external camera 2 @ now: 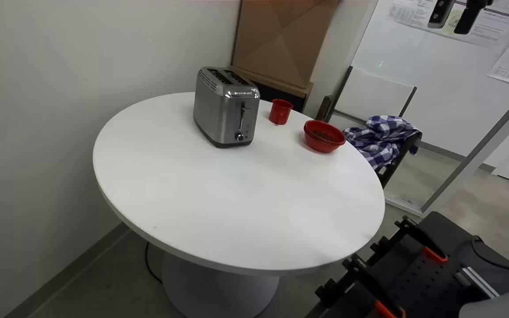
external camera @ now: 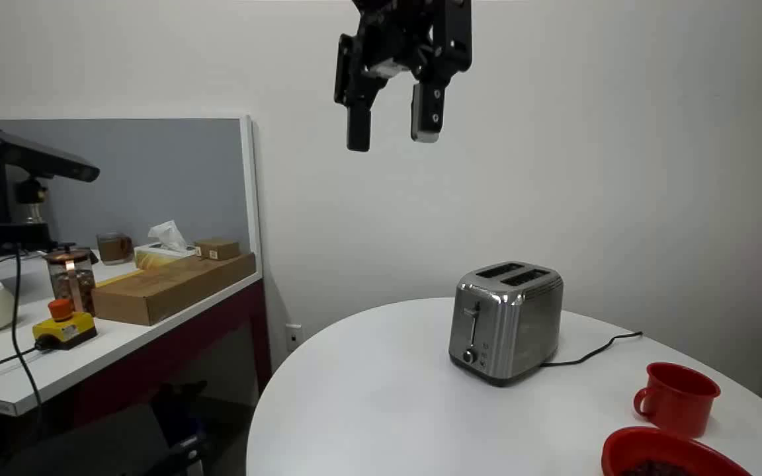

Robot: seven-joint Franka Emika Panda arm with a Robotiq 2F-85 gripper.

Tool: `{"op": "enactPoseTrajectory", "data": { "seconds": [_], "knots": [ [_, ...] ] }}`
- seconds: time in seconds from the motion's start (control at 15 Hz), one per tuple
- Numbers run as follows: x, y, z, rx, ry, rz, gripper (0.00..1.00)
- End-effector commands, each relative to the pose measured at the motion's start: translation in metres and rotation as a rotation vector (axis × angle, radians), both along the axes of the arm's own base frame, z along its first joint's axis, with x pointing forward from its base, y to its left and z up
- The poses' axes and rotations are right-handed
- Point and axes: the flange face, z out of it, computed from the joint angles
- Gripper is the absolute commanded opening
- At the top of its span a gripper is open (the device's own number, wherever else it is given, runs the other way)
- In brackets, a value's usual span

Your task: Push the lever on the toaster downwards.

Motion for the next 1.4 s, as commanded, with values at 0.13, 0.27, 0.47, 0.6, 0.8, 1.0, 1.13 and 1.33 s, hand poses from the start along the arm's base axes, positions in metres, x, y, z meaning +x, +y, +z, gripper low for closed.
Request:
{"op": "enactPoseTrajectory", "data": {
  "seconds": [0.13,0.27,0.47,0.6,0.8,1.0,1.13,1.33],
  "knots": [
    [0.000,0.000,0.001,0.000,-0.001,0.000,1.00],
    [0.000,0.000,0.001,0.000,-0.001,0.000,1.00],
    [0.015,0.006,-0.012,-0.034,-0.075,0.003,1.00],
    [0.031,0.008,-0.022,-0.026,-0.113,0.009,1.00],
    [0.068,0.012,-0.041,0.017,-0.184,-0.008,1.00],
    [0.106,0.020,-0.059,0.081,-0.263,0.002,1.00],
    [0.133,0.028,-0.070,0.119,-0.307,0.011,1.00],
    [0.171,0.041,-0.087,0.131,-0.344,0.049,1.00]
  ]
}}
